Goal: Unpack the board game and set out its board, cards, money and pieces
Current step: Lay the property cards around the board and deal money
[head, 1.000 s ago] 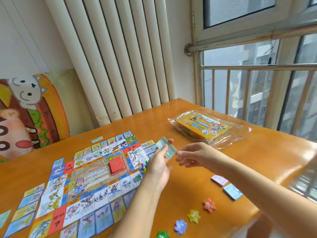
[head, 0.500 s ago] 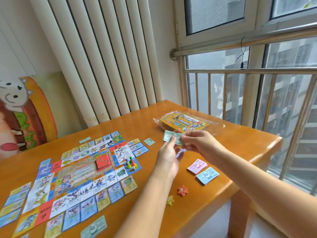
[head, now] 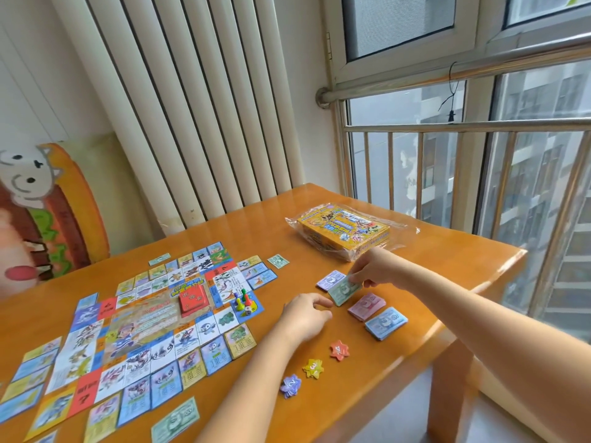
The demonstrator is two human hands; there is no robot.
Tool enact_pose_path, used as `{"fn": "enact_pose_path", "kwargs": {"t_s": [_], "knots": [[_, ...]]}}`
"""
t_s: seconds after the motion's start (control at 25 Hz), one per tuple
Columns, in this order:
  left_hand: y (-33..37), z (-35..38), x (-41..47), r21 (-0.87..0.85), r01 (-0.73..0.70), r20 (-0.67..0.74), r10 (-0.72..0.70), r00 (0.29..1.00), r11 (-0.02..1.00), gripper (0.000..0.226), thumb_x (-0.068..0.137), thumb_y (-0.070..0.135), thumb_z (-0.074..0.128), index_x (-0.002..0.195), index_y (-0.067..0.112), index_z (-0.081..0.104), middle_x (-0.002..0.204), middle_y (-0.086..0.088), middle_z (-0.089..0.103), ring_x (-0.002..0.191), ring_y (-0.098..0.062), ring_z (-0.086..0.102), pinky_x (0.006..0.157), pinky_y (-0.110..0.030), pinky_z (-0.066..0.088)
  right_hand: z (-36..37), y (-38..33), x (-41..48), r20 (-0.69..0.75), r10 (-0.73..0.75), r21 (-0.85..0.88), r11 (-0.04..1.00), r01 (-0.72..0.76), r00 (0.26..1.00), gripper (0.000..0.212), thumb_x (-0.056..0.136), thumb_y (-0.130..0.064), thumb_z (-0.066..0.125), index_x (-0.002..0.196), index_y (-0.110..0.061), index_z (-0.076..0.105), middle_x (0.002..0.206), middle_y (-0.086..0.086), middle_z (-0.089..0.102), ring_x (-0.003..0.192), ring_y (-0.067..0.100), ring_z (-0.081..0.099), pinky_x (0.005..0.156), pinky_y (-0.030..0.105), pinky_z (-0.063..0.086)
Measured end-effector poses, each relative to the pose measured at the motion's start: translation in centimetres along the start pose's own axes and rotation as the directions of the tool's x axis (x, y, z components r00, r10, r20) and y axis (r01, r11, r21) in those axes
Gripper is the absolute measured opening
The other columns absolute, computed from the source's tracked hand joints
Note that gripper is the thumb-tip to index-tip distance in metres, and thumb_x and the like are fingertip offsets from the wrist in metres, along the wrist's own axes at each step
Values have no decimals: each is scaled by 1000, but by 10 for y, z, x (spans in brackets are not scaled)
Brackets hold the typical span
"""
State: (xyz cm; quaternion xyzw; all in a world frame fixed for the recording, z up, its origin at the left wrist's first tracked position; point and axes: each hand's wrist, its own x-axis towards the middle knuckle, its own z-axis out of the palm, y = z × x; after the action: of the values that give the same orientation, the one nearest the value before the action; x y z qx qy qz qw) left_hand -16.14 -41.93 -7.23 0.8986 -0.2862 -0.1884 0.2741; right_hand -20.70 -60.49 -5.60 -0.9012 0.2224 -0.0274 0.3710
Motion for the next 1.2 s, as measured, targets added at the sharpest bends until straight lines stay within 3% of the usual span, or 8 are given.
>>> {"fn": "enact_pose_path", "kwargs": {"t_s": [0.12, 0.32, 0.44, 0.56, 0.72, 1.0, 1.08, 1.2], "knots": [[-2, 1, 2, 63, -10, 29, 8, 1000, 998, 26, 92, 28, 56, 117, 30, 64, 132, -4, 53, 128, -18, 44, 111, -35, 31, 5, -2, 7, -12, -47, -186, 982, 44, 999, 17, 85, -13, 67, 100, -7, 74, 78, 6, 69, 57, 10, 58, 51, 14, 45], [0, -3, 2, 186, -44, 109, 24, 994, 982, 33, 95, 32, 50, 126, 36, 57, 140, -6, 40, 133, -26, 35, 111, -31, 30, 14, -4, 7, -63, -86, -344, 937, 59, 994, 23, 86, -21, 67, 107, -10, 72, 104, 4, 70, 82, 15, 60, 67, 21, 42], [0, -6, 2, 165, -62, 134, 40, 990, 984, 31, 94, 32, 52, 124, 34, 59, 141, -4, 45, 131, -22, 40, 110, -34, 34, 6, -7, -2, -86, -123, -321, 943, 90, 989, 26, 86, -25, 69, 107, -11, 69, 106, 3, 68, 85, 16, 61, 69, 23, 46], [0, -6, 0, 148, -77, 140, 57, 989, 986, 30, 94, 31, 53, 123, 31, 61, 140, -3, 48, 130, -19, 43, 108, -33, 36, -2, -8, -18, 54, -204, -341, 916, 210, 977, 28, 80, -36, 74, 101, -18, 71, 100, -1, 68, 83, 12, 60, 66, 19, 44], [8, -5, -3, 148, -58, 113, 42, 993, 987, 32, 94, 33, 54, 124, 25, 60, 138, -2, 51, 124, -18, 49, 100, -27, 40, 8, -5, -29, 125, -75, -466, 876, 125, 989, 53, 73, -54, 73, 112, -20, 62, 111, 0, 59, 95, 16, 52, 75, 27, 43], [23, 3, -9, 150, 22, 8, -24, 1000, 988, 35, 91, 35, 57, 121, 17, 62, 129, -4, 59, 116, -20, 55, 96, -28, 44, 16, 5, -35, 80, -83, -425, 898, 110, 993, 48, 78, -45, 73, 116, -18, 60, 117, 5, 51, 106, 21, 48, 82, 29, 42], [27, 8, -16, 116, -50, -54, 56, 997, 992, 29, 91, 33, 57, 118, 21, 61, 126, -1, 60, 114, -18, 55, 95, -27, 44, 8, 14, -35, 38, -95, -401, 911, 102, 995, 40, 79, -40, 73, 111, -18, 64, 114, 5, 56, 105, 20, 52, 80, 29, 44], [39, 20, -34, 120, -313, -56, 322, 945, 942, 29, 92, 28, 55, 121, 27, 59, 129, 5, 53, 119, -11, 48, 94, -18, 34, -6, 40, -39, -44, -134, -350, 930, 110, 990, 28, 81, -40, 71, 104, -25, 69, 107, 2, 56, 104, 19, 54, 79, 26, 42]]}}
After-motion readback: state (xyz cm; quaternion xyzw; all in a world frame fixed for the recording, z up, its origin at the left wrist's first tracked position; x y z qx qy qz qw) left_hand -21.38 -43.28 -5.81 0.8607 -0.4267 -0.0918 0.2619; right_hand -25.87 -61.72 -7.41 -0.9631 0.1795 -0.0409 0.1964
